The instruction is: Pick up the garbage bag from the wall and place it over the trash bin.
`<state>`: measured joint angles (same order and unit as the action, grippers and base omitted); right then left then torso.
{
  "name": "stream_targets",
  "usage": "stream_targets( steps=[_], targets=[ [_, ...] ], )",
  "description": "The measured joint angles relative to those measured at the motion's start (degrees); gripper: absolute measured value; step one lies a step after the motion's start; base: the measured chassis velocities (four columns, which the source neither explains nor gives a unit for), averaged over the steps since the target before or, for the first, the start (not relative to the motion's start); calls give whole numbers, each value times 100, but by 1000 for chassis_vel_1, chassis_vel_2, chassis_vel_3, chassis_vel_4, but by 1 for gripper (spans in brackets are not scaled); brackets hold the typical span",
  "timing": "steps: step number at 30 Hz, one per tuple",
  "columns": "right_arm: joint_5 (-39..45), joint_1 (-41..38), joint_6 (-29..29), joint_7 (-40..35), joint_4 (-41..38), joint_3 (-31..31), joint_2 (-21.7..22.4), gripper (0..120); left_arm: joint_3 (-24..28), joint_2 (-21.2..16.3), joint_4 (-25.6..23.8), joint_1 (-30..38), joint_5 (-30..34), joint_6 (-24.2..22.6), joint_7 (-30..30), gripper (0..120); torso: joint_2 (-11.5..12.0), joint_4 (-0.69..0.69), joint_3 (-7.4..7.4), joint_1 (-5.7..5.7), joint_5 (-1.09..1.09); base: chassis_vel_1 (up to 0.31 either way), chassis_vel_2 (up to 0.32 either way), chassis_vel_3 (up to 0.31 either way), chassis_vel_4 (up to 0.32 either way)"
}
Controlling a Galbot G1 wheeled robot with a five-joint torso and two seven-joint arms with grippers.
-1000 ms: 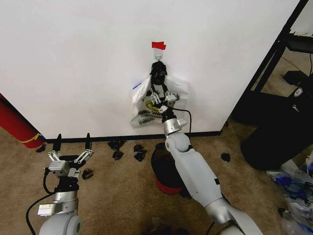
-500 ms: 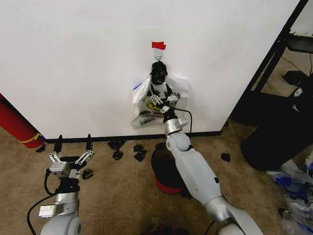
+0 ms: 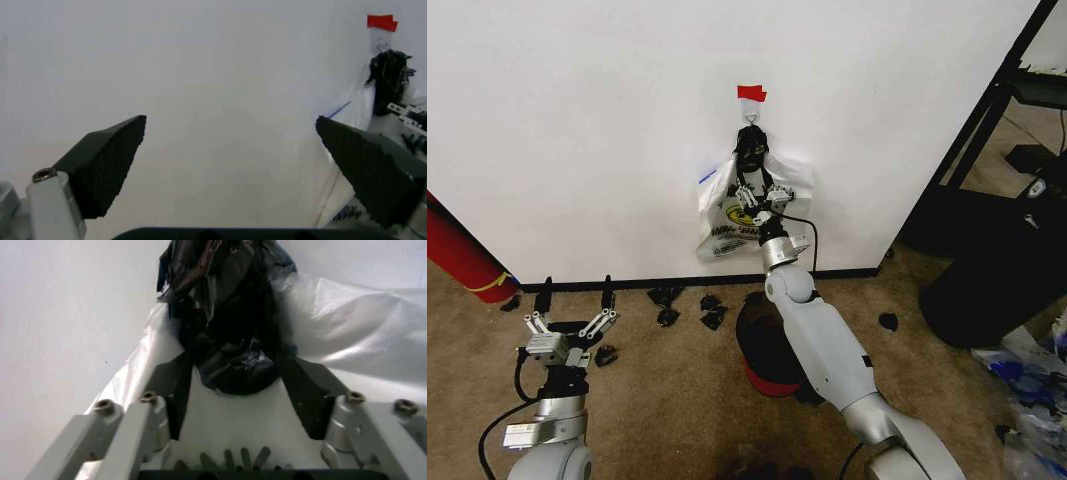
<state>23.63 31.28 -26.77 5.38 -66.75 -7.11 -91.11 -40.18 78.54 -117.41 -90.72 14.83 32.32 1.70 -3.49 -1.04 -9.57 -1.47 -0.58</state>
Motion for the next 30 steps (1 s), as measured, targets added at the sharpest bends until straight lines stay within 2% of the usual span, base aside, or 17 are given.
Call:
stream_targets(
  steps=[3,14,17,19,23,30],
  targets=[
    [2,-17,9,1,16,-6,10,40,-3,-2,-15,-19,-4,1,0,100,0,0,0,0,0,0,0,0,0],
    [7,-84,23,44,151,-73,57,35,-8,0,-20,-40,-10,15,-1,100,0,0,0,0,0,0,0,0,0],
    [9,-99,23,79,181,-79,49,22,0,8,-1,-22,-25,18,-1,100,0,0,0,0,0,0,0,0,0],
    [9,-107,22,97,197,-83,46,19,3,11,6,-15,-31,18,-1,100,0,0,0,0,0,0,0,0,0],
    [10,-160,17,161,266,-111,35,0,15,13,36,7,-45,18,-1,100,0,0,0,0,0,0,0,0,0],
    [10,-204,5,211,326,-127,9,0,18,9,73,34,-51,19,-2,100,0,0,0,0,0,0,0,0,0]
  ],
)
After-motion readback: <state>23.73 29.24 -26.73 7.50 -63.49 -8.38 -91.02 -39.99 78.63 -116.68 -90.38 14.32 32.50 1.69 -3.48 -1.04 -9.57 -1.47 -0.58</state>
